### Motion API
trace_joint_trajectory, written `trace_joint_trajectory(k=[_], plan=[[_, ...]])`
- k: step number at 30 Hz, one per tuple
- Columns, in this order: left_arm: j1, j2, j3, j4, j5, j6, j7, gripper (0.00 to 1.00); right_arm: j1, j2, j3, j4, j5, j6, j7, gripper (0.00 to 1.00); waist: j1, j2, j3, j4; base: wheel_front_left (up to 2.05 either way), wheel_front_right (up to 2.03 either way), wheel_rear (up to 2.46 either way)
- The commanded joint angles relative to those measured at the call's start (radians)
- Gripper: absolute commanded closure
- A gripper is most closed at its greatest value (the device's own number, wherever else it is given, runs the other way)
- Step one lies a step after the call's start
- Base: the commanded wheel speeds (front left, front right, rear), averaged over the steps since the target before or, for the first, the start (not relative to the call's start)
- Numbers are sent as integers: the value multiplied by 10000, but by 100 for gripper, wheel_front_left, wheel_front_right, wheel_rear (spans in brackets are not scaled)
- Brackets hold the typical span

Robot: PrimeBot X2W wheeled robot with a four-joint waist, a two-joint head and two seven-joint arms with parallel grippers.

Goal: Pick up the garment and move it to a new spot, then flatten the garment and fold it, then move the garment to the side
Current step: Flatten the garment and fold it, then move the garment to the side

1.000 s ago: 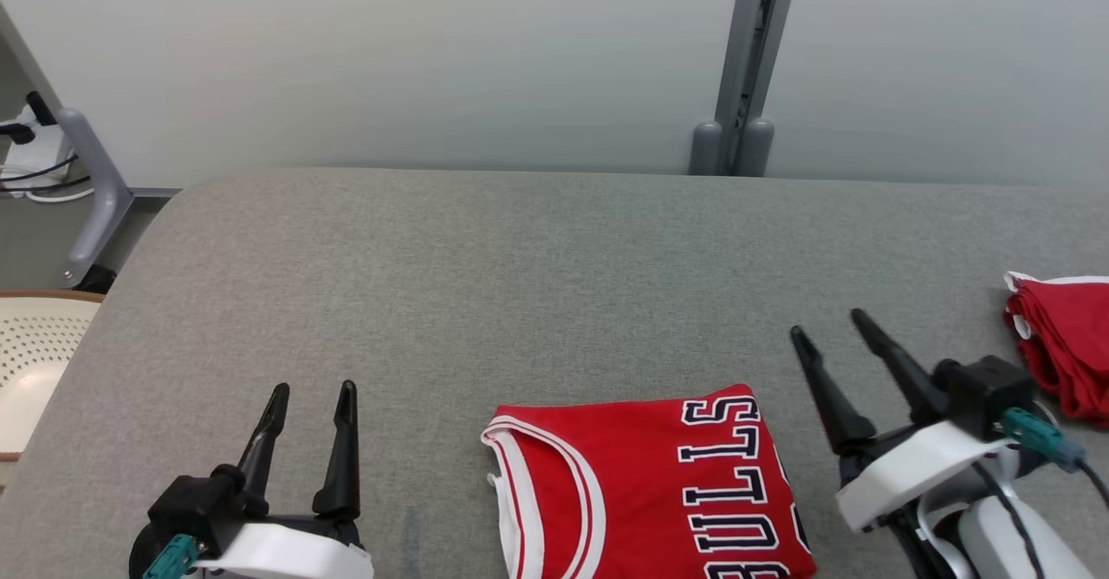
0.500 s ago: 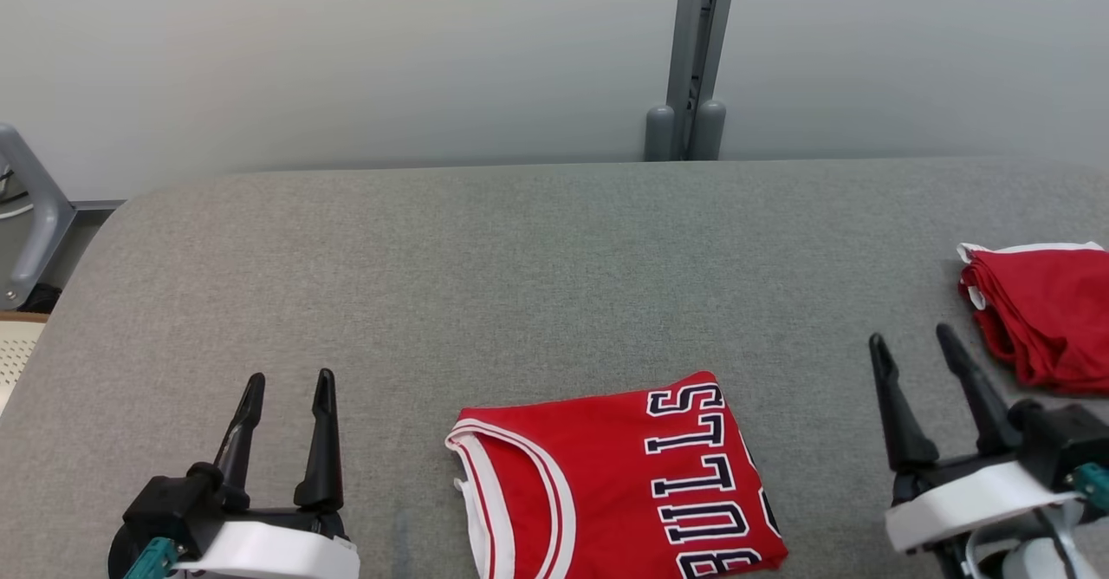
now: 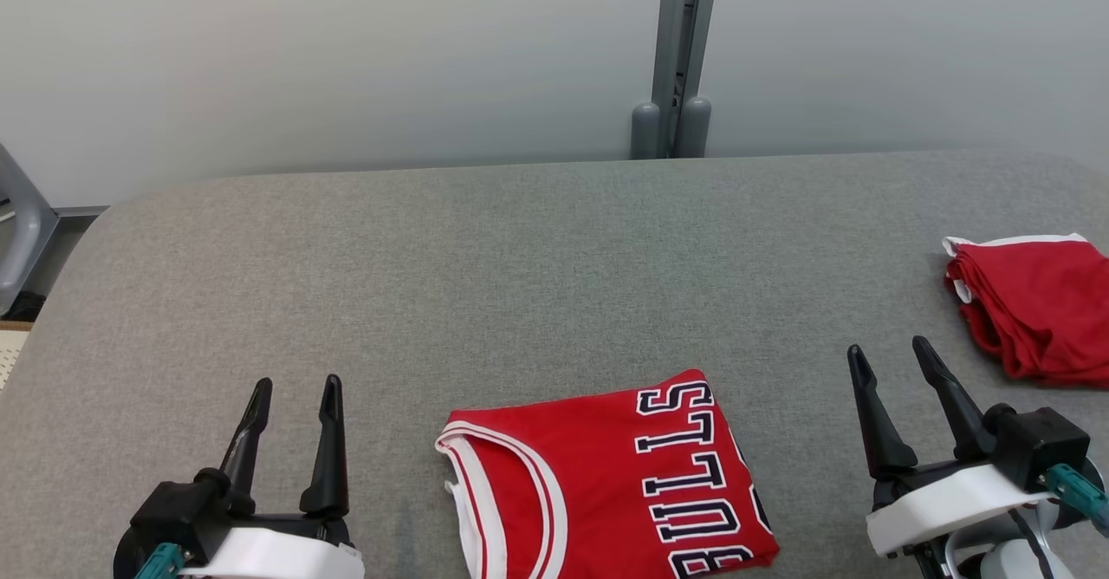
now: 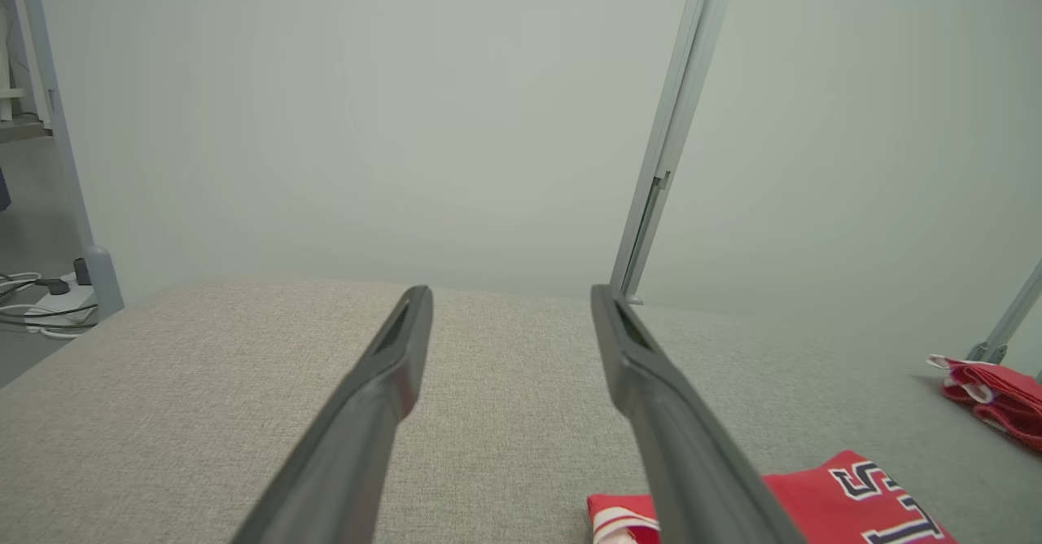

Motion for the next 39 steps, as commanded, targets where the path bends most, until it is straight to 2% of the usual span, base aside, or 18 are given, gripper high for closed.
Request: trace_joint_trajectory(k=[1, 14, 17, 23, 28, 34, 39], plan=[[-50, -2, 39, 10, 34, -73, -41, 0, -82, -64, -12, 6, 9, 3, -65, 0, 0, -1, -3, 13, 0, 0, 0], [-63, -89, 82, 142, 195, -171, -41, 0, -6, -105, 97, 55, 35, 3, -69, 0, 0, -1, -34, 137, 0, 0, 0], [-65, -101, 100, 148, 200, -175, -41, 0, -138, -83, 481, 353, 472, 3, 154, 0, 0, -1, -26, 145, 0, 0, 0], [-175, -120, 46, 211, 223, -246, -42, 0, -965, -443, 1703, 1656, 1910, 4, 2114, 0, 0, -1, -46, 314, 0, 0, 0], [-113, -131, 29, 266, 243, -280, -42, 0, -1610, -514, 2160, 2616, 3248, 4, 3867, 0, 0, -1, -83, 655, 0, 0, 0], [-164, -152, -36, 383, 134, -313, -42, 0, -2184, -553, 2518, 3633, 4201, 4, 5838, 0, 0, -1, -81, 1143, 0, 0, 0], [-227, -162, -41, 432, 121, -337, -42, 0, -2433, -516, 2659, 4035, 4644, 4, 6548, 0, 0, -1, -26, 1431, 0, 0, 0]])
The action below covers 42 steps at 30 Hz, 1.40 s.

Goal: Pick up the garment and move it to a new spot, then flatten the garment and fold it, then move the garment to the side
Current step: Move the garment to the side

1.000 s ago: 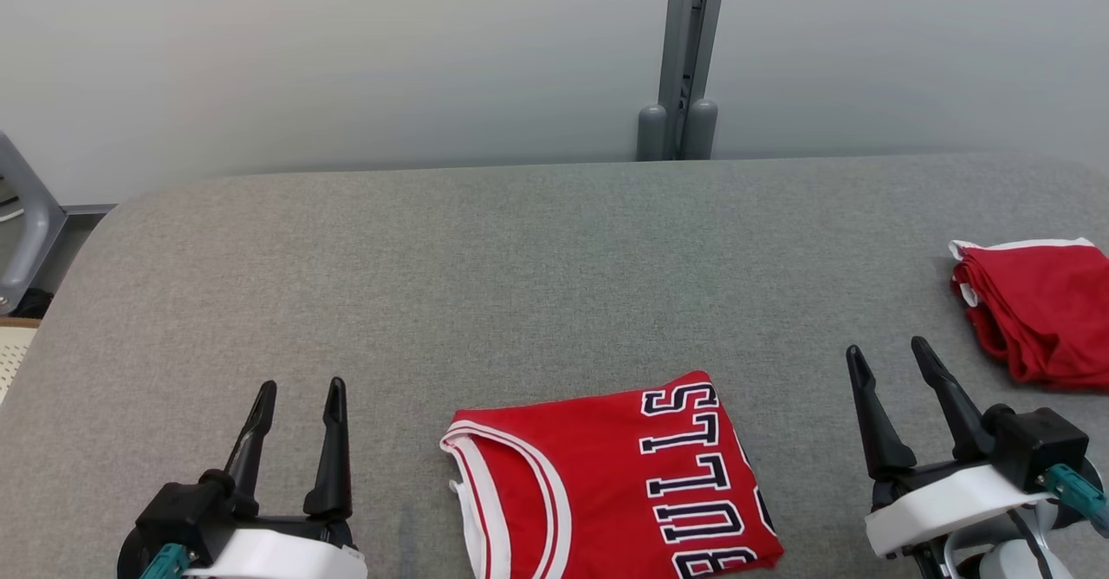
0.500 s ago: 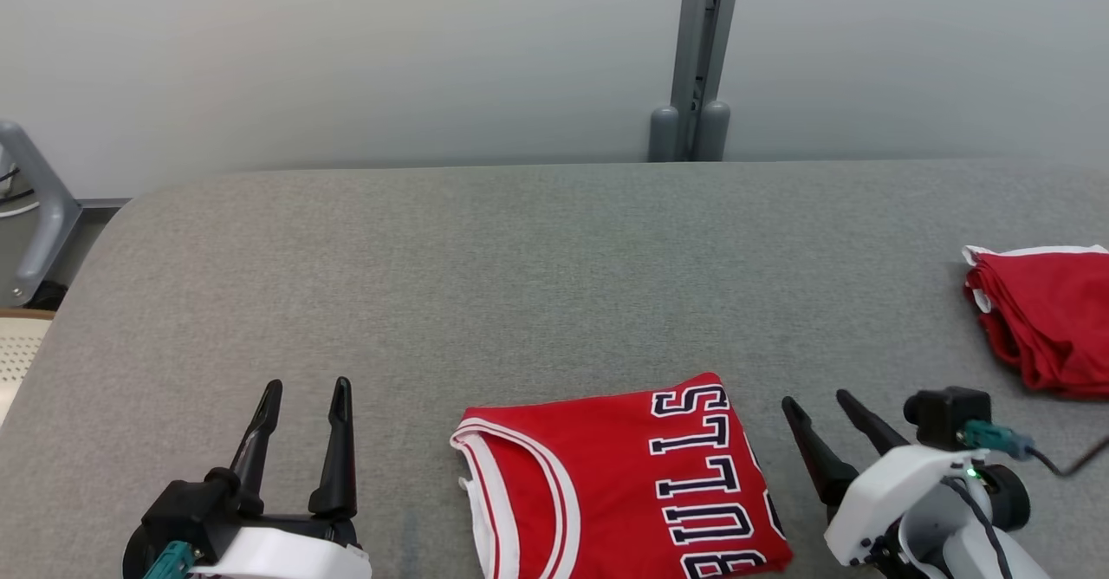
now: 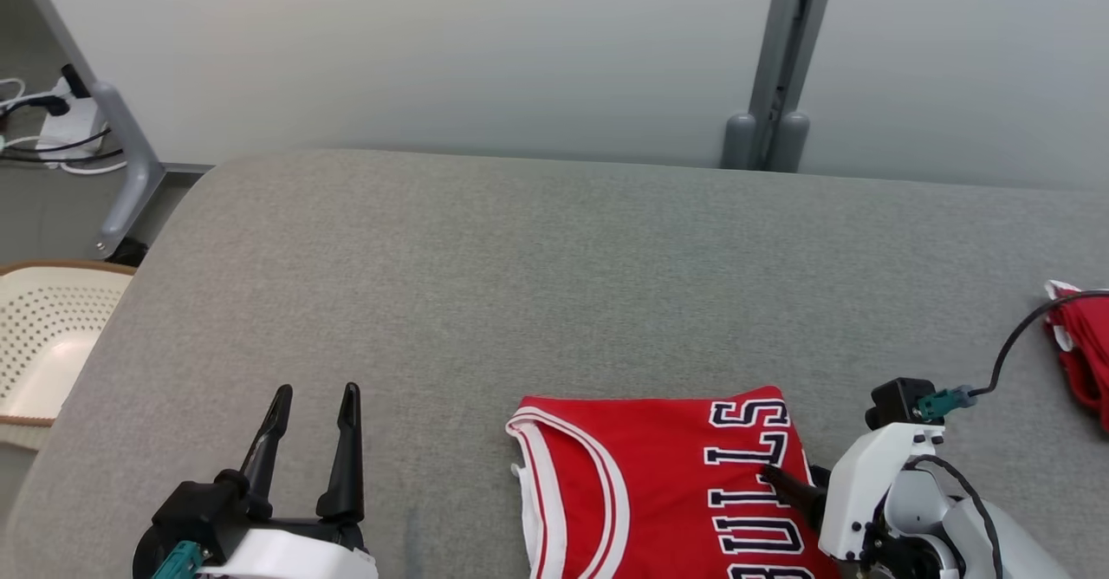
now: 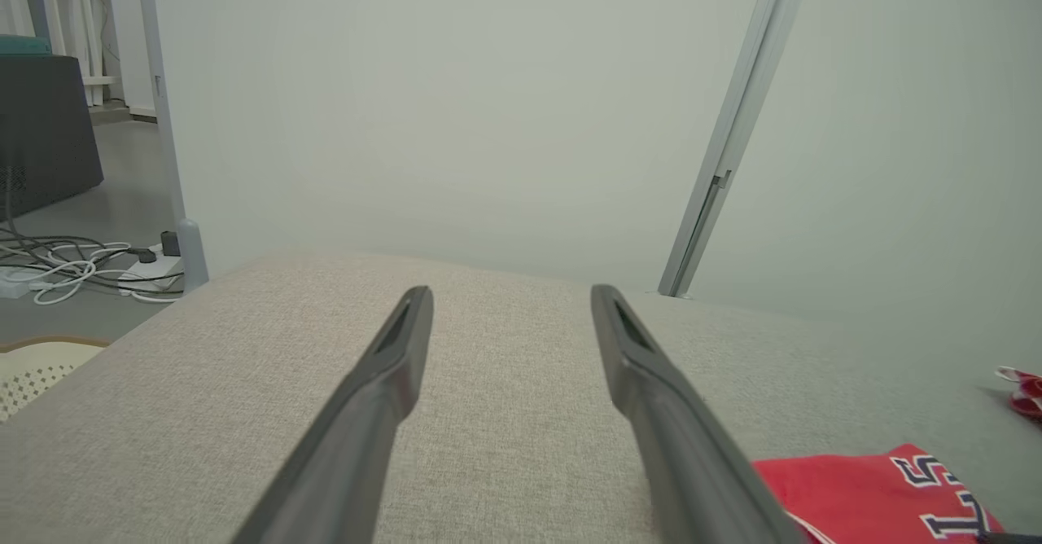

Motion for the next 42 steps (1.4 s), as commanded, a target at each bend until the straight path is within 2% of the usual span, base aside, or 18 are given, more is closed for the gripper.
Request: trace_joint_trajectory(k=[1, 5, 7, 8, 15, 20, 26, 35, 42], plan=[[-155, 32, 12, 16, -21, -45, -42, 0, -107, -15, 14, 163, 103, 6, 142, 0, 0, 0, 47, 149, 0, 0, 0], [-188, 27, 17, 54, -6, -58, -42, 0, -162, 124, 112, 585, 289, 6, 440, 0, 0, 0, 100, 354, 0, 0, 0], [-192, 31, 50, 66, 11, -67, -42, 0, -162, 167, 199, 578, 396, 6, 362, 62, 0, 0, 104, 413, 0, 0, 0], [-195, 29, 56, 66, 19, -73, -42, 0, -179, 148, 227, 523, 434, 6, 260, 100, 0, 0, 107, 431, 0, 0, 0], [-181, 22, 134, 75, 61, -94, -42, 0, -405, -64, 466, 336, 550, 6, -546, 100, 0, 0, 51, 324, 0, 0, 0], [-160, 18, 93, 14, 109, -128, -42, 0, -706, -281, 811, 107, 341, 5, -1258, 100, 0, 0, 22, -71, 0, 0, 0], [-242, -4, -91, -246, 95, -81, -42, 0, -1207, -744, 1441, -505, 112, 5, -1784, 100, 0, 0, 122, -1025, 0, 0, 0], [-640, -17, -427, -405, 158, -21, -42, 0, -2338, -1770, 2338, -1242, -55, 5, -1936, 100, 0, 0, 619, -2591, 0, 0, 0], [-1210, -1, -770, -251, 348, -216, -29, 0, -3020, -1972, 2620, -1206, 152, 5, -2359, 100, 0, 0, 1080, -3503, 0, 0, 0]])
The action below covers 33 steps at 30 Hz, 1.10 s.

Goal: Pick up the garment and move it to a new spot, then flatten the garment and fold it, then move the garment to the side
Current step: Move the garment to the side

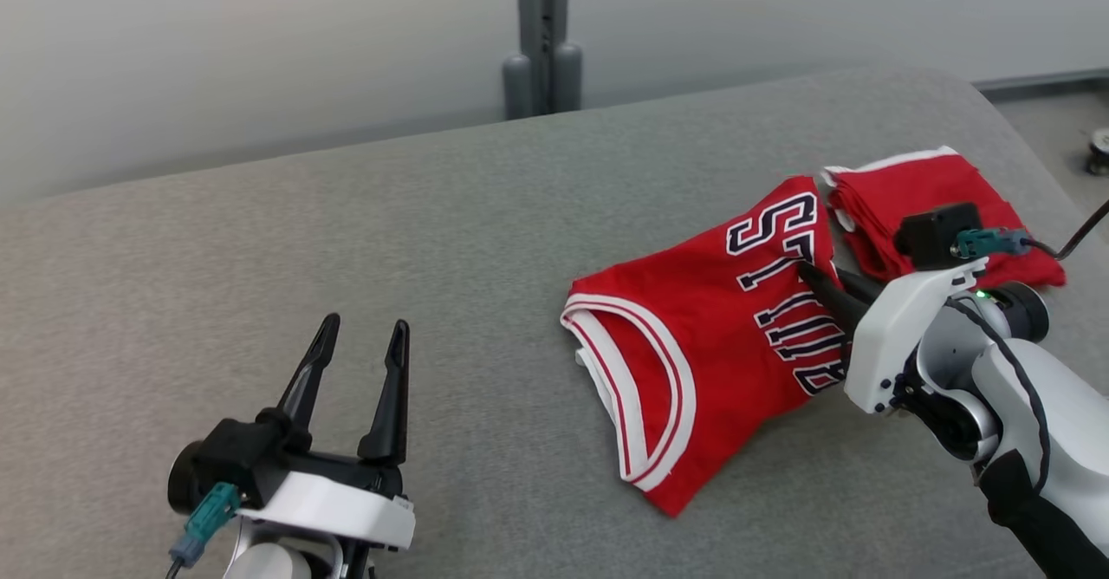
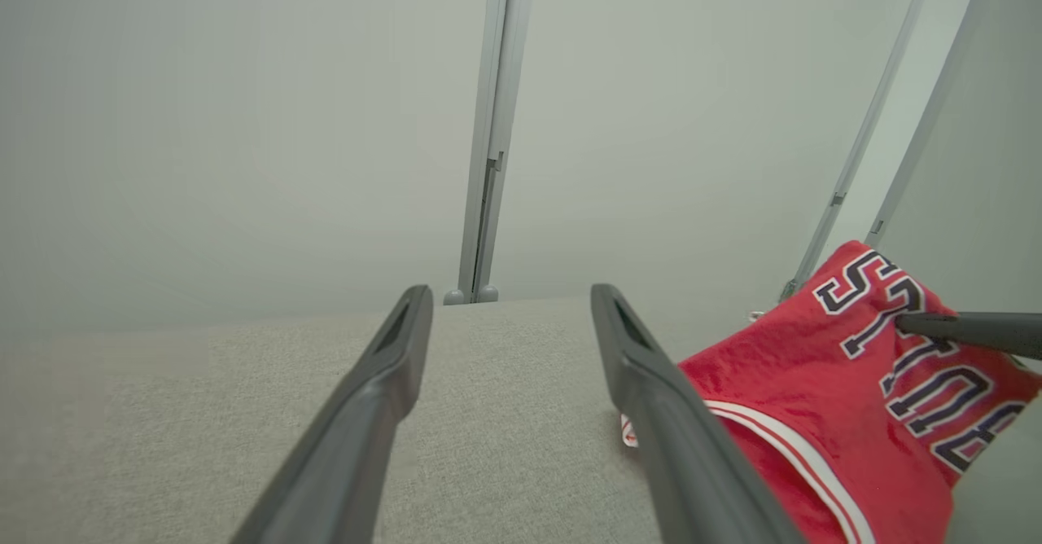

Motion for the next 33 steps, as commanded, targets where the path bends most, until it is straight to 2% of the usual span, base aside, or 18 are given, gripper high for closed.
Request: trace_joint_trajectory(k=[1, 10, 15, 20, 25, 33], plan=[[-286, 39, -62, 44, 94, -68, -14, 0, -175, 5, 50, 32, 131, 3, -195, 100, 0, 0, 329, -529, 0, 0, 0], [-679, 93, -218, 257, 157, -161, -14, 0, -911, 217, 821, 238, 274, 3, -588, 100, 0, 0, 609, -1554, 0, 0, 0], [-871, 144, -383, 335, 223, -207, -14, 0, -1715, 94, 1294, 561, 291, 3, -858, 100, 0, 0, 888, -1839, 0, 0, 0], [-1095, 269, -576, 375, 349, -259, 77, 0, -2647, -79, 1725, 942, 610, 3, -1314, 100, 0, 0, 1314, -1757, 0, 0, 0], [-1300, 426, -634, 277, 422, -234, 213, 0, -3539, -571, 2045, 1614, 959, 3, -1485, 100, 0, 0, 1807, -1427, 0, 0, 0], [-1607, 671, -699, -32, 509, -194, 394, 0, -4749, -1339, 2015, 2955, 1141, 3, -1796, 100, 0, 0, 2655, -1012, 0, 0, 0]])
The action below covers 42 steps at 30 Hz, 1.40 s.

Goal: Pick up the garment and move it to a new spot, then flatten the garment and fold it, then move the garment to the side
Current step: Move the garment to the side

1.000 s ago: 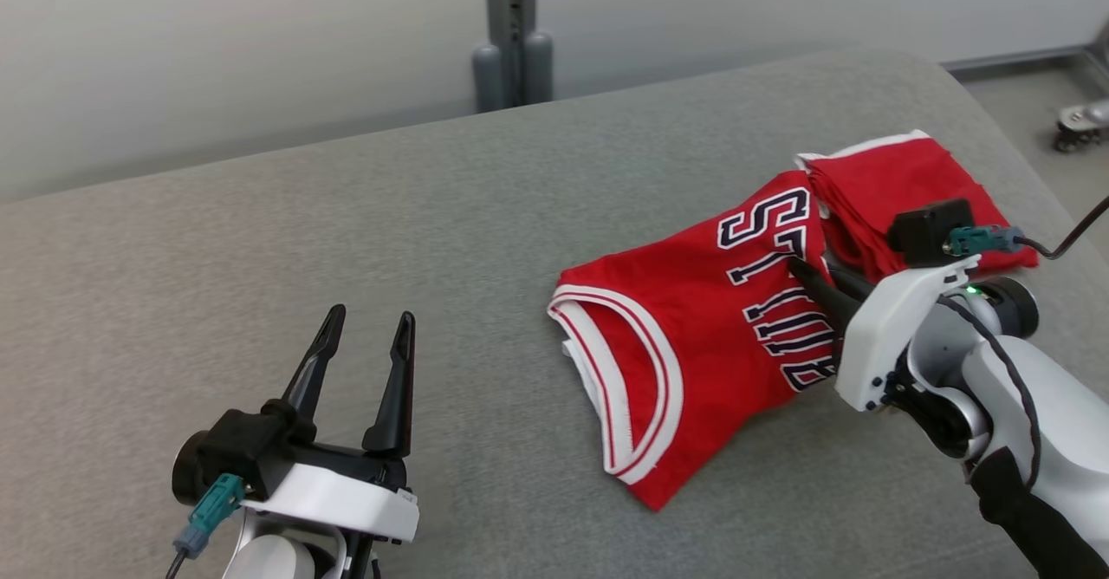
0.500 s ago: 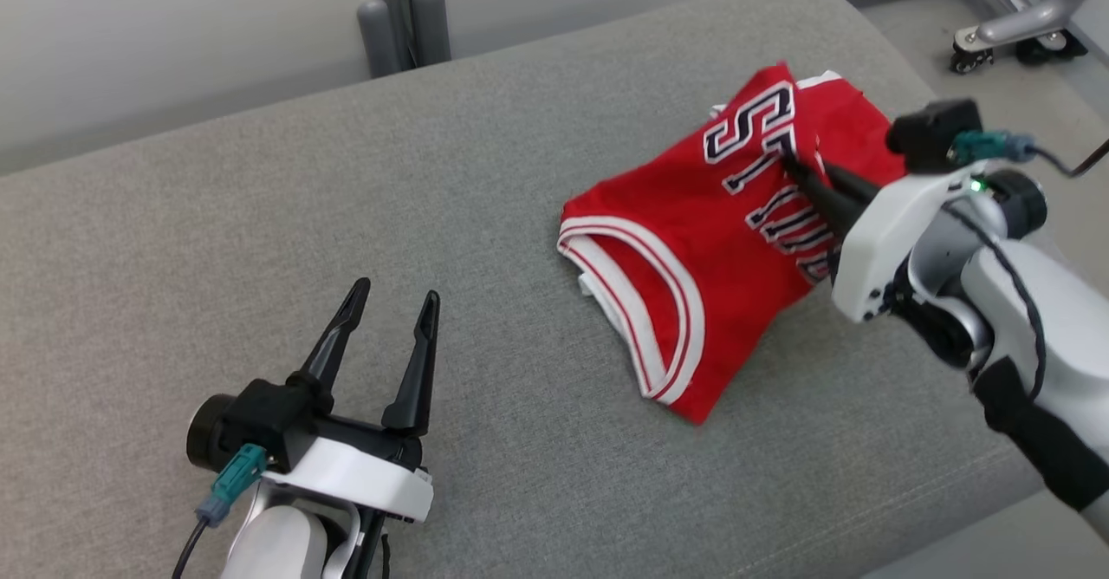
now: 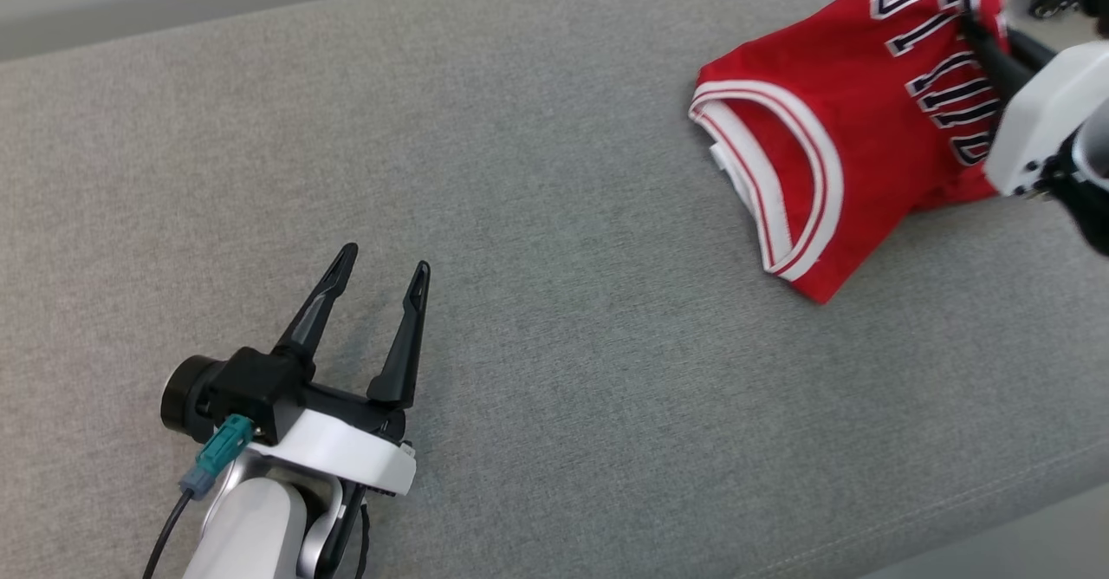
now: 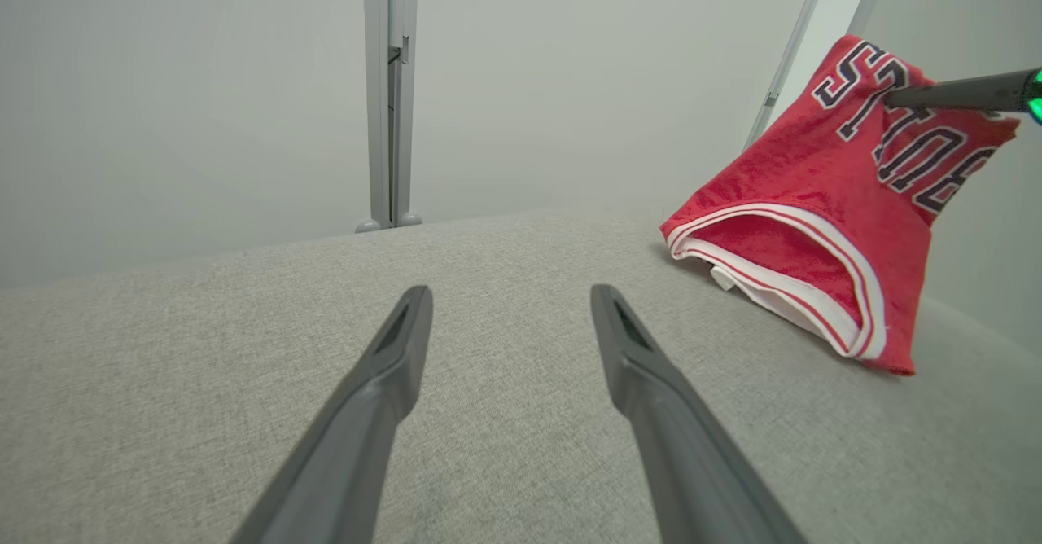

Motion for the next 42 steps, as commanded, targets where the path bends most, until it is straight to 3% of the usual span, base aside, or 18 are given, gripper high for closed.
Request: trace_joint_trajectory(k=[1, 8, 15, 16, 17, 18, 31, 36, 42], plan=[[-233, 67, -1, -74, 46, 32, 19, 0, -196, -110, -9, 208, -72, 3, -93, 100, 0, 0, 230, 146, 0, 0, 0], [-301, 202, -9, -214, 58, 97, 95, 0, -863, 103, -144, 2032, -725, 1, -359, 100, 0, 0, 552, 188, 0, 0, 0], [-462, 226, -99, -265, 56, 103, 126, 0, -1274, 722, -274, 3900, -1362, 3, -471, 100, 0, 0, 705, 256, 0, 0, 0], [-490, 226, -118, -256, 46, 98, 124, 0, -1318, 840, -330, 4064, -1419, 3, -498, 95, 0, 0, 726, 277, 0, 0, 0], [-517, 226, -128, -243, 32, 98, 117, 0, -1349, 903, -382, 4196, -1504, 3, -520, 70, 0, 0, 744, 298, 0, 0, 0], [-531, 227, -121, -224, 9, 106, 105, 0, -1397, 902, -438, 4281, -1605, 1, -576, 0, 0, 0, 761, 321, 0, 0, 0], [-188, 142, -83, 228, -286, 178, -153, 0, -969, 1037, -1063, 4446, -2589, 1, -716, 0, 0, 0, -91, 266, 0, 0, 0], [99, 92, 90, 343, -493, 269, -277, 0, -779, 1491, -1158, 4289, -2784, 3, -1767, 0, 0, 0, -820, 190, 0, 0, 0], [563, 137, 583, 256, -725, 483, -377, 0, -19, 1453, -1533, 3164, -2560, 3, -2580, 0, 0, 0, -1693, 407, 0, 0, 0]])
